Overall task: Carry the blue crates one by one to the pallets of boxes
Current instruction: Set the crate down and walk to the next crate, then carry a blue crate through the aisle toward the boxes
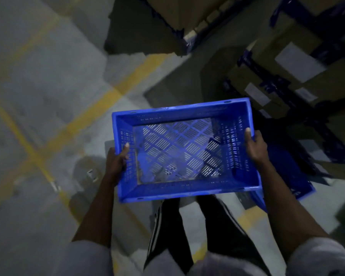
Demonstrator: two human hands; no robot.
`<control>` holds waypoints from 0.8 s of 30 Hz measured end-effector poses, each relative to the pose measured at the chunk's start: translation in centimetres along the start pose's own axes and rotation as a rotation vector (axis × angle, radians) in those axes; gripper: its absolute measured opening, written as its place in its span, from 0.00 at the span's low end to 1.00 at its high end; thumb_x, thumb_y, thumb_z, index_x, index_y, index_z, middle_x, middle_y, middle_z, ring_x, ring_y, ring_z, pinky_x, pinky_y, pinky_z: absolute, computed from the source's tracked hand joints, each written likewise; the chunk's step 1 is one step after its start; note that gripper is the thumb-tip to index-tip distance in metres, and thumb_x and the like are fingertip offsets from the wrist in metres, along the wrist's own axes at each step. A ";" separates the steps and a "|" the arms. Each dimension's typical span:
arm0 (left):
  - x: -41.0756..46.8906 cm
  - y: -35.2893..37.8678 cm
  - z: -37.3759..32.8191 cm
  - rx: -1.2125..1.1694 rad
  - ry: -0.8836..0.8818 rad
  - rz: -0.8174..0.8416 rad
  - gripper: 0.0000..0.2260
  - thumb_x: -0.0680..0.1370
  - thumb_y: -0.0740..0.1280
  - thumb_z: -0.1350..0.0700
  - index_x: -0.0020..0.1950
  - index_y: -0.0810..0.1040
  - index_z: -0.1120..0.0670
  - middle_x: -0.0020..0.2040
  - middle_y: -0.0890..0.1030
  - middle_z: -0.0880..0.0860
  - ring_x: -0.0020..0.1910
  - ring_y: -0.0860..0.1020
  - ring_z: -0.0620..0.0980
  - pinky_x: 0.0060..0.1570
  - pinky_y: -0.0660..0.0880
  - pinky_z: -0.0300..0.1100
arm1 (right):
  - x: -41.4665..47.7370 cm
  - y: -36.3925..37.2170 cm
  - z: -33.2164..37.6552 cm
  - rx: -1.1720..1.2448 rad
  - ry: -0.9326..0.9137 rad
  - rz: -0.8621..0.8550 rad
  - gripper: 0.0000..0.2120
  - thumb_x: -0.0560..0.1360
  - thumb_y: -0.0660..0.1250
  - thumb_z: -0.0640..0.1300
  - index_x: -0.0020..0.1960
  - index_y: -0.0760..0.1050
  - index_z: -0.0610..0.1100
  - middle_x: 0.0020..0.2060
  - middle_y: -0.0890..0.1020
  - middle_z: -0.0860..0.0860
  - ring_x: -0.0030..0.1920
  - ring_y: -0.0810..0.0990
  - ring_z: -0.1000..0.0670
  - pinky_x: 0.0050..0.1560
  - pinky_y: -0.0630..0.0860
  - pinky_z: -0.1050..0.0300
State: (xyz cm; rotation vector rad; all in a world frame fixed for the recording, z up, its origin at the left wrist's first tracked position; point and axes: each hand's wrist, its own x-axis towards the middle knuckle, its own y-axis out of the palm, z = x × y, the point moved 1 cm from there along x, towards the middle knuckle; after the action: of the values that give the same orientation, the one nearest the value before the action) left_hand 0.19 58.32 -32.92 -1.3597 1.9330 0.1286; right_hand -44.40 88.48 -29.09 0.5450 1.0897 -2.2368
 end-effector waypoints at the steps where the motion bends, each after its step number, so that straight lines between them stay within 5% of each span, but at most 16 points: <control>1: -1.3 -0.4 -1.0 -0.018 0.028 0.003 0.20 0.89 0.71 0.43 0.43 0.73 0.53 0.31 0.71 0.58 0.24 0.66 0.51 0.24 0.63 0.41 | -1.6 -1.3 0.7 0.002 -0.011 -0.001 0.32 0.88 0.54 0.68 0.74 0.71 0.41 0.68 0.79 0.37 0.61 0.79 0.37 0.58 0.71 0.46; 8: -8.0 -3.9 -4.4 -0.030 0.102 0.042 0.18 0.92 0.58 0.37 0.54 0.68 0.50 0.35 0.69 0.50 0.25 0.64 0.48 0.23 0.60 0.37 | -14.8 -6.1 2.3 0.012 0.036 -0.236 0.32 0.89 0.49 0.68 0.65 0.74 0.41 0.61 0.81 0.35 0.60 0.81 0.33 0.53 0.70 0.45; 12: -9.2 -4.8 -6.7 0.050 0.135 0.088 0.21 0.91 0.56 0.33 0.53 0.68 0.50 0.34 0.68 0.51 0.25 0.62 0.49 0.25 0.61 0.39 | -21.3 -6.5 1.8 0.021 0.125 -0.385 0.36 0.87 0.47 0.73 0.63 0.75 0.42 0.52 0.79 0.42 0.52 0.79 0.37 0.51 0.70 0.43; 19: -5.4 -3.8 -8.9 0.274 0.212 0.204 0.38 0.76 0.54 0.13 0.46 0.73 0.49 0.38 0.76 0.57 0.35 0.74 0.59 0.40 0.73 0.59 | -29.4 -6.8 -1.0 0.080 0.217 -0.579 0.36 0.87 0.49 0.73 0.65 0.76 0.42 0.61 0.83 0.38 0.60 0.82 0.34 0.51 0.71 0.44; 24: -8.6 2.0 -13.4 0.360 0.346 0.371 0.36 0.77 0.57 0.14 0.46 0.76 0.48 0.33 0.75 0.53 0.28 0.71 0.56 0.34 0.69 0.49 | -36.8 -6.2 -7.5 0.206 0.368 -0.740 0.36 0.86 0.49 0.74 0.66 0.78 0.44 0.63 0.83 0.36 0.63 0.82 0.32 0.57 0.74 0.40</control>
State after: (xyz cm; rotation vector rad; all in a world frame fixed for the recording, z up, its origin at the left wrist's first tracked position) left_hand -7.16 59.37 -18.70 -0.8163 2.3451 -0.2832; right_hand -20.30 109.55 -8.45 0.7488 1.4204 -2.9956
